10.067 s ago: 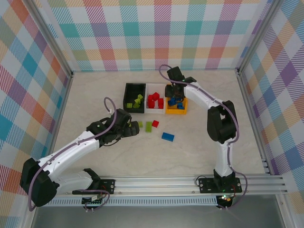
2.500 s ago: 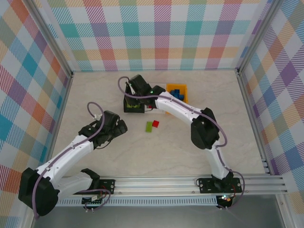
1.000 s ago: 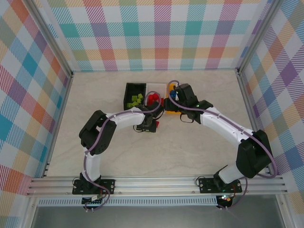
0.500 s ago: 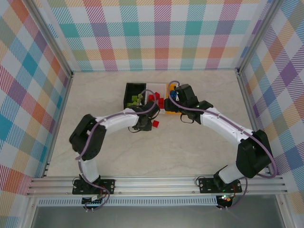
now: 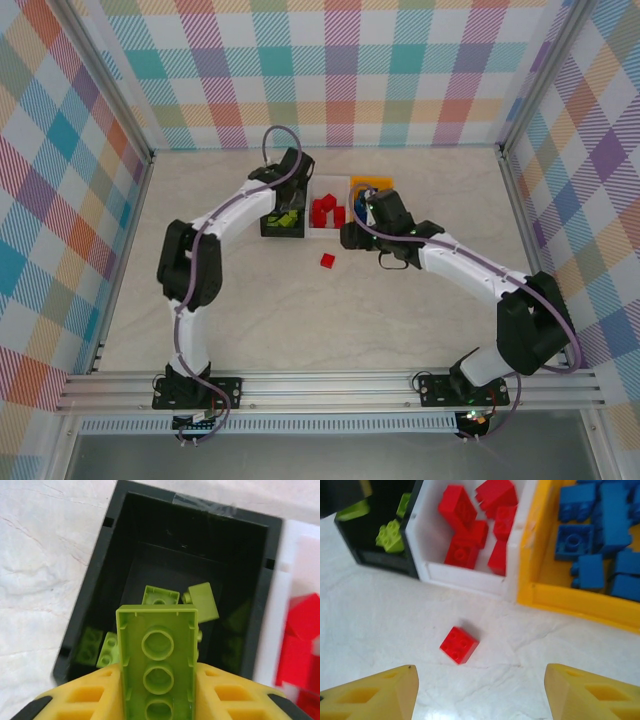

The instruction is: Sort the legos into containers by color

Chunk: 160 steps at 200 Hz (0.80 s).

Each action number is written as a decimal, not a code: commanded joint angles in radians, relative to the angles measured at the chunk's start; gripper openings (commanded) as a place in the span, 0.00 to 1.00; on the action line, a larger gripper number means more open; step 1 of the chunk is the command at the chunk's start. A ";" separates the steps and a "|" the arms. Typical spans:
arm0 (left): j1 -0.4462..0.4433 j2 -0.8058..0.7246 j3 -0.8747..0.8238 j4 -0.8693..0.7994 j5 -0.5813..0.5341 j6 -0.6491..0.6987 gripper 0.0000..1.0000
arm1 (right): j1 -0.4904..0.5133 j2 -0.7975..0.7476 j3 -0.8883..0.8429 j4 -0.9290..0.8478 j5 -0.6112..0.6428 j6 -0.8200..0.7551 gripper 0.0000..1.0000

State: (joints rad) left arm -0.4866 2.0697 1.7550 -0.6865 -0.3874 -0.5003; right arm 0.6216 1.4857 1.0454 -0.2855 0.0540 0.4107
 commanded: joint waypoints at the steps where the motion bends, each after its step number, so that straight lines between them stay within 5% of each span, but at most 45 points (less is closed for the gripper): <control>1: 0.015 0.070 0.081 -0.084 -0.025 0.011 0.34 | 0.050 0.003 -0.033 0.000 -0.048 -0.003 0.68; 21: 0.019 0.113 0.132 -0.121 -0.016 0.007 0.43 | 0.079 0.042 -0.045 0.028 -0.055 0.027 0.69; 43: 0.015 0.050 0.080 -0.088 0.016 -0.010 0.78 | 0.109 0.116 -0.018 0.045 -0.019 0.056 0.69; 73: -0.007 -0.151 -0.061 -0.017 0.042 -0.035 1.00 | 0.122 0.223 0.042 0.040 0.064 0.099 0.69; 160: -0.101 -0.809 -0.709 0.117 0.030 -0.151 1.00 | 0.160 0.468 0.250 -0.034 0.129 0.071 0.65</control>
State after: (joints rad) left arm -0.5953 1.3346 1.1629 -0.5705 -0.3412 -0.5926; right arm 0.7597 1.9087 1.2240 -0.2699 0.1326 0.4862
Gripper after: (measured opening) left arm 0.999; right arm 0.667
